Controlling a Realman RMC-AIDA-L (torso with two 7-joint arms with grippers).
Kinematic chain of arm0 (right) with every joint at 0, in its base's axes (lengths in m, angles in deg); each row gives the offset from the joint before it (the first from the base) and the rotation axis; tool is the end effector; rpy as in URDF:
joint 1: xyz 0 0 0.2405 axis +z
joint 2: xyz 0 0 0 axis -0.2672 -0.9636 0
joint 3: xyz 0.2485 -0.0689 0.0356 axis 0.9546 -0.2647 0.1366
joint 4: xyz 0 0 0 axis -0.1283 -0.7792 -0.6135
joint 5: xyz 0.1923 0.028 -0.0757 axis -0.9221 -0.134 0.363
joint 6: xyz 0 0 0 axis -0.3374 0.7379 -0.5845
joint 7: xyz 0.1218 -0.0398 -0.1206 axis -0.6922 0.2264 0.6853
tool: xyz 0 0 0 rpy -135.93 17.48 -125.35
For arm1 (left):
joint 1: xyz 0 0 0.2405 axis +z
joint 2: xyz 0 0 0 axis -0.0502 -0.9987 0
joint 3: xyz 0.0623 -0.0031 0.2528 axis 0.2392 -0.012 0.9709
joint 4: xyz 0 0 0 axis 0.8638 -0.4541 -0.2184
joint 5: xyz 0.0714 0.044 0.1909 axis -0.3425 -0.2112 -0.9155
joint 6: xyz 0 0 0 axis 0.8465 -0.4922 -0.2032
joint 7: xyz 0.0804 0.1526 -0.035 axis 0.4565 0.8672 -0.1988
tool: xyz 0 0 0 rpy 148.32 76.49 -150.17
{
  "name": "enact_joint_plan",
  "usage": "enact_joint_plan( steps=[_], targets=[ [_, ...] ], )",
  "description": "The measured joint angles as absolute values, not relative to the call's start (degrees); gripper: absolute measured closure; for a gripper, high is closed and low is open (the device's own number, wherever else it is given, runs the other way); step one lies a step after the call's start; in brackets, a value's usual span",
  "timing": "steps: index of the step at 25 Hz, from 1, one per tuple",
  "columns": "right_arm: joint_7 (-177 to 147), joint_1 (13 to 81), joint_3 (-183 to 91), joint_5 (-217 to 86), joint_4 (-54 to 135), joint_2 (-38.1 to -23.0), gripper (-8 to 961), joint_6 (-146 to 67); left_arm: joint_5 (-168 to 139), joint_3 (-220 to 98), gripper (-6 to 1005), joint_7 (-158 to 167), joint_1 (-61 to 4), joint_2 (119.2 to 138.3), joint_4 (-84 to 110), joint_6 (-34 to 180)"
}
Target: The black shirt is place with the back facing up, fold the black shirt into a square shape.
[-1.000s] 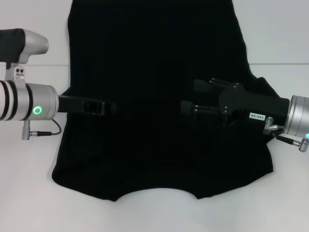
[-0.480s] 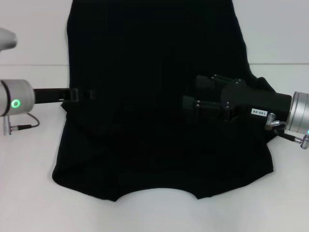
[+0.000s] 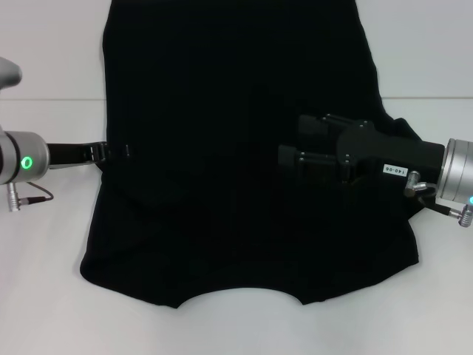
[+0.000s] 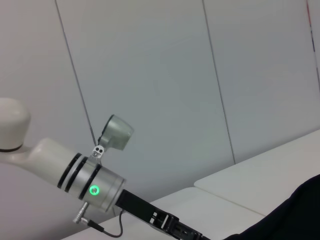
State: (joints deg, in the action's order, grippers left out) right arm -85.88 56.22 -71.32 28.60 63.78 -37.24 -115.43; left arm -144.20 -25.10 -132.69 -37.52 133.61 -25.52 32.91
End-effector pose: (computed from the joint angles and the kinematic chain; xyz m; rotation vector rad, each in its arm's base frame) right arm 0.1952 0.3879 -0.0407 -2.6199 0.5450 0.9476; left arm -0.3032 0.4512 -0.0051 -1.9051 -1.4270 -0.2706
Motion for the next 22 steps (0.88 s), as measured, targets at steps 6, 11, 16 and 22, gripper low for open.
enact_joint_plan(
  steps=[6,11,16,22],
  targets=[
    [-86.27,56.28,-71.4,28.6,63.86,-37.21,75,-115.44,-145.01,-25.09,97,-133.04,-39.0,133.74,-22.02,37.27],
    [-86.27,56.27,-71.37,28.6,63.87,-37.2,76,-115.44,-145.04,-25.15,57,-133.17,-39.39,133.74,-21.01,39.38],
    [-86.26,56.04,-71.09,28.6,63.87,-37.12,76,-115.46,-145.08,-25.3,68,-133.65,-39.82,133.74,-19.67,41.18],
    [-86.26,56.04,-71.05,28.6,63.87,-37.18,76,-115.41,-145.11,-25.18,80,-133.86,-40.0,133.74,-19.13,42.1]
  ],
)
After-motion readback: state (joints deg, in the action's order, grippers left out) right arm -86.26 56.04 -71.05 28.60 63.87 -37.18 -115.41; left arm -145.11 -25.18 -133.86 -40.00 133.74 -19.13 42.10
